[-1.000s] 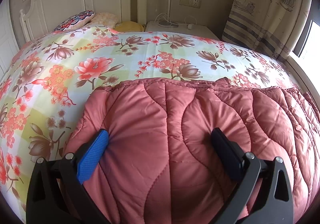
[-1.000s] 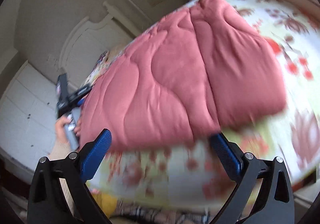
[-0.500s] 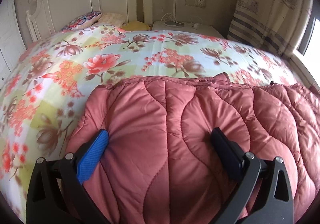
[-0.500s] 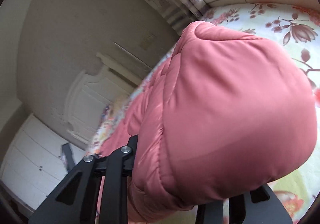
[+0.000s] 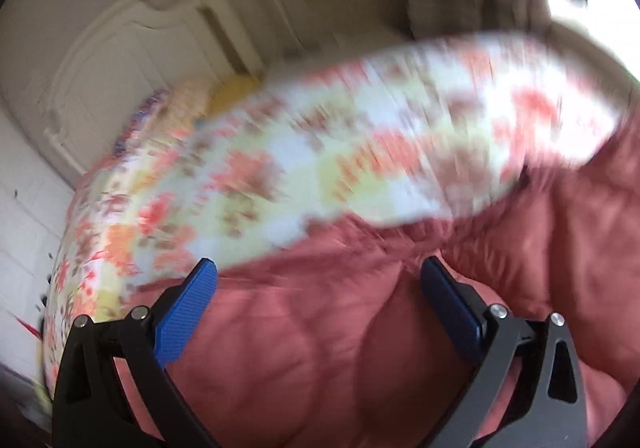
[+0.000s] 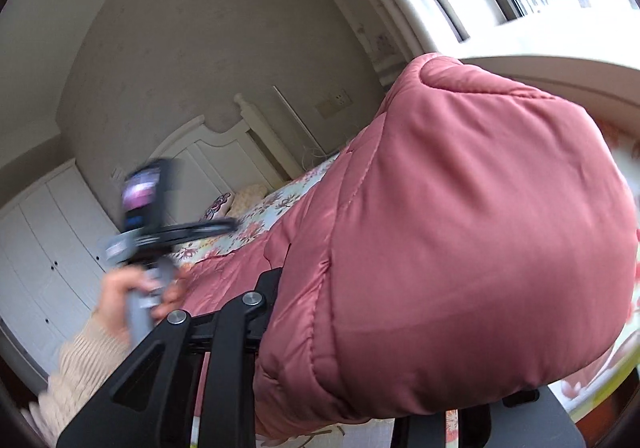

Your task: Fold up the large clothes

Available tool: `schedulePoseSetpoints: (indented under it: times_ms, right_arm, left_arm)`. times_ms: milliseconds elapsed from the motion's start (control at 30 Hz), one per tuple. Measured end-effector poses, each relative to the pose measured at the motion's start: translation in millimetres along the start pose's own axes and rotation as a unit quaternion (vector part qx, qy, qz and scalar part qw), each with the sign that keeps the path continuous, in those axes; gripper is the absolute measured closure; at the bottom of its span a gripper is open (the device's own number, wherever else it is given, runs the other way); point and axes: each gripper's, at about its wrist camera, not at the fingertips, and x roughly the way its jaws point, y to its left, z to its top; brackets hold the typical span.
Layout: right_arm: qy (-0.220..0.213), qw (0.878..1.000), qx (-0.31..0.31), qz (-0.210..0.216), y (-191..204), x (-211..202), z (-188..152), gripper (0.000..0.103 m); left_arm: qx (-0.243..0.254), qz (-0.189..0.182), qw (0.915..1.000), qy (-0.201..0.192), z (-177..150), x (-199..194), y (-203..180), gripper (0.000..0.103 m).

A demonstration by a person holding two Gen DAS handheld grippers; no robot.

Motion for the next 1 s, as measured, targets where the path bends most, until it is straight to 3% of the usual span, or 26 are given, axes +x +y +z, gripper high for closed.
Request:
schedulePoseSetpoints:
  times_ms: [133, 200, 267, 367, 467, 567, 733, 867, 933, 1000]
  right_arm:
    - [0.006, 1.000, -0.030, -0.007, 8, 1, 2, 0.069]
    - [0.003, 0.999, -0.043, -0.009, 12, 2, 5, 0.069]
    - [0.001, 0.998, -0.055, -0.010, 16, 0, 9, 0.069]
    - [-0.004, 0.997, -0.072, -0.016, 20, -3, 8, 0.069]
    - [-0.008, 0.996, -0.081, -0.025, 26, -5, 7, 0.069]
    - [-0.001, 0.994, -0.101, -0.031, 39, -2, 6, 0.069]
    - [-0.008, 0.982, -0.178, -0.062, 75, 2, 0, 0.069]
    - [-0.016, 0.970, -0.226, -0.084, 101, 1, -4, 0.069]
    - [-0.017, 0.964, -0.247, -0.098, 110, 2, -8, 0.069]
    - [-0.018, 0.953, -0.277, -0.119, 125, 5, -11, 0.069]
  left_arm:
    - [-0.004, 0.017, 0.9996, -0.024, -11, 2, -1, 0.002]
    - [-0.013, 0.036, 0.9977, -0.055, -18, -23, 7, 0.004]
    - [-0.019, 0.031, 0.9933, -0.110, -40, -63, 21, 0.003]
    - [-0.035, 0.010, 0.9888, -0.145, -81, -102, 34, 0.002]
    - [-0.010, -0.032, 0.9903, -0.135, -115, -108, 18, 0.002]
    - [-0.018, -0.039, 0.9906, -0.130, -134, -93, 1, 0.002]
    - [-0.024, -0.073, 0.9889, -0.127, -137, -91, 10, 0.002]
    - [-0.056, -0.087, 0.9817, -0.160, -149, -116, 56, 0.003]
    - [-0.090, -0.055, 0.9777, -0.182, -160, -123, 93, 0.002]
    - [-0.146, -0.006, 0.9735, -0.176, -172, -115, 143, 0.002]
